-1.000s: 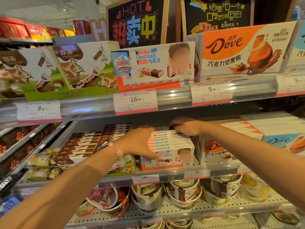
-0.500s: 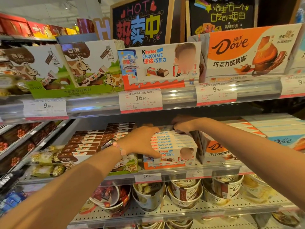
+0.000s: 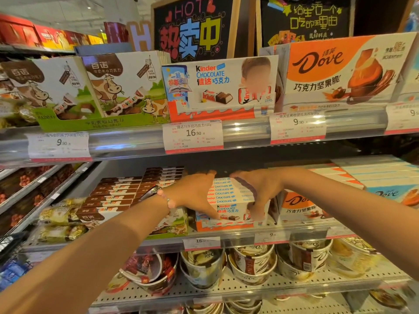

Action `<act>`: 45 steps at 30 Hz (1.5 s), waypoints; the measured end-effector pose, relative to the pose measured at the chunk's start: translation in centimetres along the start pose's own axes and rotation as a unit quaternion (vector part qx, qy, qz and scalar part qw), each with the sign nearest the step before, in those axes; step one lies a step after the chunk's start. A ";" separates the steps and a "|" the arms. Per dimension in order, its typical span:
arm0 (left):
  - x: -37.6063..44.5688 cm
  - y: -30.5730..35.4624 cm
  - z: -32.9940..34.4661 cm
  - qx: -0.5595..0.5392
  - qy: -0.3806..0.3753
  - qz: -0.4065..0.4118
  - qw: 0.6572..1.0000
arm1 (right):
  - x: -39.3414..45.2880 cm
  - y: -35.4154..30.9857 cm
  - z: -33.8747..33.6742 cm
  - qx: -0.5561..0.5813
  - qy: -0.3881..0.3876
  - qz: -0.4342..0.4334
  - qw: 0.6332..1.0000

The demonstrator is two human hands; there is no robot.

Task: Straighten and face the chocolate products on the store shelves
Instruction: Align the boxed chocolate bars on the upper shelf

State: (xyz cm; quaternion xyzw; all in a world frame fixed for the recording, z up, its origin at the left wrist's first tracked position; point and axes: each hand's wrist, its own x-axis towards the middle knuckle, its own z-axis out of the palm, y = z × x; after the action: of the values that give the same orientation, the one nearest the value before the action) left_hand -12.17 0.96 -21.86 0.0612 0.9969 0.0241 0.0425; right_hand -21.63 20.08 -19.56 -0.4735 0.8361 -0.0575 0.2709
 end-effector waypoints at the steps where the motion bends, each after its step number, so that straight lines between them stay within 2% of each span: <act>1: 0.0 0.0 0.0 -0.005 0.001 0.000 1.000 | 0.0 0.2 0.2 -0.006 0.028 -0.003 1.000; 5: 0.0 0.0 -0.1 -0.014 0.011 0.009 1.000 | 0.0 0.6 0.8 -0.017 0.087 0.001 0.996; 11: 0.2 0.2 -0.1 0.008 0.009 0.005 1.000 | 0.0 0.4 0.8 -0.028 0.055 0.002 0.998; 17: -0.3 -0.1 -0.5 -0.102 0.047 0.001 0.994 | -0.7 0.1 0.5 0.019 0.059 0.010 0.998; 20: -0.3 -0.4 -0.5 -0.122 0.050 -0.010 0.991 | -0.7 0.1 0.6 0.017 0.077 0.008 0.997; 29: 0.2 0.0 -1.2 -0.138 -0.002 -0.033 0.990 | -0.5 0.6 0.6 0.035 0.086 -0.016 0.996; 35: -0.1 0.2 -1.0 -0.146 0.020 -0.031 0.989 | -0.7 0.5 0.8 0.053 0.099 -0.025 0.993; 45: -0.3 0.6 -1.2 -0.134 0.012 -0.035 0.990 | -0.8 0.5 1.1 0.036 0.116 -0.041 0.992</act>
State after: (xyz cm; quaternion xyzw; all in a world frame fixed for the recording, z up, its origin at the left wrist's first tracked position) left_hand -11.92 1.46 -20.61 0.0195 0.9866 0.1571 0.0391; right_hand -21.13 21.26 -20.38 -0.4875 0.8391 -0.1532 0.1865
